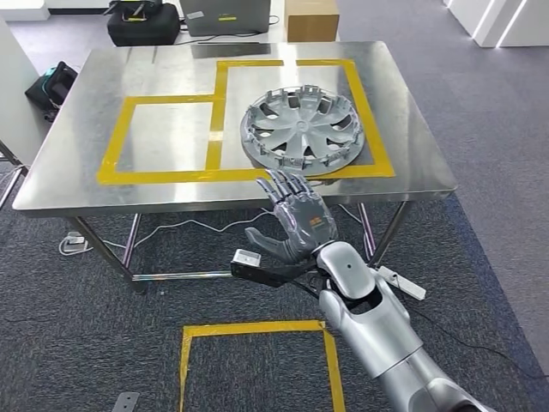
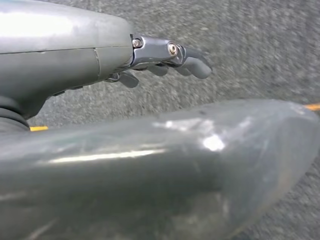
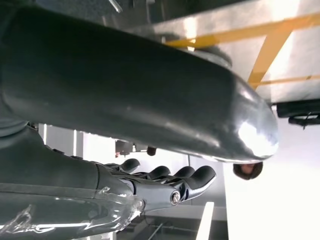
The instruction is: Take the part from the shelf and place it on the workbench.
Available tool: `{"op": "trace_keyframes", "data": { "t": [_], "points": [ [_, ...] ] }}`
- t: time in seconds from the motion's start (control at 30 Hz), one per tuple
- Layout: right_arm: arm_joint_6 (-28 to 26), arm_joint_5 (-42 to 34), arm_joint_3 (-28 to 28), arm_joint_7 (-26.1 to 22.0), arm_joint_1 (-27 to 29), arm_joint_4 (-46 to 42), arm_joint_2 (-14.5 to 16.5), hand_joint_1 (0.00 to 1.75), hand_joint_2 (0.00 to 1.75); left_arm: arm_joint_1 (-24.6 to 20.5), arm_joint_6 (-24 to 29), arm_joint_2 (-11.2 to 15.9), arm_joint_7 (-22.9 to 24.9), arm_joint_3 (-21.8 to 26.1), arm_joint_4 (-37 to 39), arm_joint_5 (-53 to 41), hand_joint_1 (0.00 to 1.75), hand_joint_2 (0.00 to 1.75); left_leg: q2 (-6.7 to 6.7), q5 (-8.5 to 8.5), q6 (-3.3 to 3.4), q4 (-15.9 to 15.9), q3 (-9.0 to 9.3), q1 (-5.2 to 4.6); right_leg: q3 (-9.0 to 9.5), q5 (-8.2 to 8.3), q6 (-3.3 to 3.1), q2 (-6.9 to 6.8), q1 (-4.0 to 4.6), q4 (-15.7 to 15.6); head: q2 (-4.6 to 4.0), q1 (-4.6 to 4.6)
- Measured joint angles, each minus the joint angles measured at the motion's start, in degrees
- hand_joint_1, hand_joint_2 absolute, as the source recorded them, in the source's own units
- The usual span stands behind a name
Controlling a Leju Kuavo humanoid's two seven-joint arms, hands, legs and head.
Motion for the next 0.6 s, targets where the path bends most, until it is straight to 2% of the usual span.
{"op": "trace_keyframes", "data": {
  "t": [0.03, 0.1, 0.13, 0.17, 0.2, 0.23, 0.27, 0.33, 0.37, 0.4, 0.47, 0.5, 0.53, 0.6],
  "points": [
    [-0.1, -0.3, 0.0, -0.1, 0.4, 0.0, 0.0, 0.0, 0.0, 0.1, 0.1, 0.1, 0.0, 0.0, 0.0, -0.1, 0.0, 0.0, 0.05, 0.65, 0.5, -0.1, -0.67, -0.03, -0.79, -2.29, 0.17, 0.06, -0.04, 2.0, 0.01, 0.09],
    [-0.3, -0.6, 0.0, -0.2, 0.9, 0.0, 0.2, 0.0, 0.0, 0.1, 0.1, 0.2, 0.0, 0.0, 0.0, -0.2, 0.0, 0.0, 0.07, 1.97, 1.04, 0.0, -2.21, -0.3, -2.75, -8.27, 0.23, 0.16, 0.04, 9.2, 0.02, 0.32],
    [-0.3, -0.8, 0.0, -0.2, 1.2, 0.1, 0.3, 0.0, 0.0, 0.1, 0.2, 0.2, 0.0, 0.0, 0.0, -0.3, 0.0, 0.0, 0.06, 2.65, 1.16, 0.0, -3.09, -0.48, -3.37, -10.16, 0.17, 0.17, 0.15, 13.0, 0.02, 0.37],
    [-0.4, -1.0, 0.0, -0.2, 1.4, 0.1, 0.4, 0.0, 0.0, 0.1, 0.2, 0.3, 0.0, 0.0, 0.0, -0.4, 0.0, 0.0, 0.07, 3.36, 1.22, 0.0, -4.0, -0.66, -3.36, -10.7, -0.01, 0.18, 0.29, 15.5, 0.01, 0.39],
    [-0.5, -1.1, 0.0, -0.2, 1.6, 0.1, 0.4, 0.0, 0.0, 0.1, 0.2, 0.3, 0.0, 0.0, 0.0, -0.4, 0.0, 0.0, 0.06, 4.03, 1.23, 0.1, -4.88, -0.8, -2.49, -9.98, -0.28, 0.19, 0.47, 16.2, 0.01, 0.39],
    [-0.5, -1.2, 0.0, -0.2, 1.8, 0.2, 0.5, 0.0, 0.0, 0.1, 0.2, 0.3, 0.0, 0.0, 0.0, -0.4, 0.0, 0.0, 0.06, 4.69, 1.19, 0.1, -5.71, -0.91, -0.66, -8.51, -0.64, 0.21, 0.7, 15.0, 0.01, 0.39],
    [-0.6, -1.2, 0.0, -0.2, 1.9, 0.2, 0.7, 0.0, 0.0, 0.1, 0.2, 0.3, 0.0, 0.0, 0.0, -0.5, 0.0, 0.0, 0.05, 5.27, 1.1, 0.1, -6.42, -0.99, 2.12, -7.26, -1.11, 0.24, 0.95, 12.1, 0.0, 0.39],
    [-0.9, -1.2, 0.0, -0.3, 2.0, 0.2, 1.1, 0.0, 0.0, 0.1, 0.2, 0.3, 0.0, 0.0, 0.0, -0.5, 0.0, 0.0, 0.04, 6.26, 0.71, 0.2, -7.37, -1.17, 8.56, -7.77, -1.88, 0.25, 1.43, 3.9, 0.01, 0.33],
    [-1.2, -1.1, 0.0, -0.3, 2.1, 0.2, 1.3, 0.0, 0.0, 0.1, 0.2, 0.3, 0.0, 0.0, 0.0, -0.5, 0.0, 0.0, 0.04, 6.72, 0.43, 0.1, -7.53, -1.18, 10.59, -8.66, -2.1, 0.25, 1.63, 0.7, 0.0, 0.33],
    [-1.5, -0.9, 0.0, -0.3, 2.2, 0.2, 1.4, 0.0, 0.0, 0.1, 0.2, 0.3, 0.0, 0.0, 0.0, -0.5, 0.0, 0.0, 0.06, 7.17, 0.08, 0.0, -7.58, -1.14, 11.54, -9.4, -2.26, 0.25, 1.81, -1.1, 0.01, 0.38],
    [-1.9, -0.7, 0.0, -0.3, 2.5, 0.3, 1.5, 0.0, 0.0, 0.2, 0.3, 0.3, 0.0, 0.0, 0.0, -0.5, 0.0, 0.0, 0.07, 7.8, -0.64, -0.2, -7.65, -0.93, 11.07, -8.76, -2.82, 0.18, 1.86, -1.9, 0.0, 0.57],
    [-1.9, -0.5, 0.0, -0.3, 2.6, 0.3, 1.5, 0.0, 0.0, 0.3, 0.3, 0.3, 0.0, 0.1, 0.0, -0.5, 0.0, 0.0, 0.06, 7.14, -1.01, 0.2, -7.93, -0.87, 10.93, -8.22, -3.24, 0.14, 1.76, -2.0, 0.0, 0.53],
    [-2.0, -0.2, 0.0, -0.3, 2.7, 0.3, 1.5, 0.0, 0.0, 0.3, 0.4, 0.3, 0.1, 0.1, 0.0, -0.5, 0.0, 0.0, 0.05, 5.46, -1.35, 1.7, -8.57, -0.81, 10.7, -7.6, -3.62, 0.09, 1.6, -2.1, 0.0, 0.41],
    [-2.0, 0.5, 0.0, -0.1, 3.0, 0.3, 1.7, 0.0, 0.0, 0.4, 0.4, 0.3, 0.3, 0.2, 0.0, -0.4, 0.0, 0.0, 0.06, 0.37, -1.96, 8.1, -10.81, -0.62, 9.95, -6.58, -4.02, 0.06, 1.44, -2.1, 0.0, 0.11]
  ]
}}
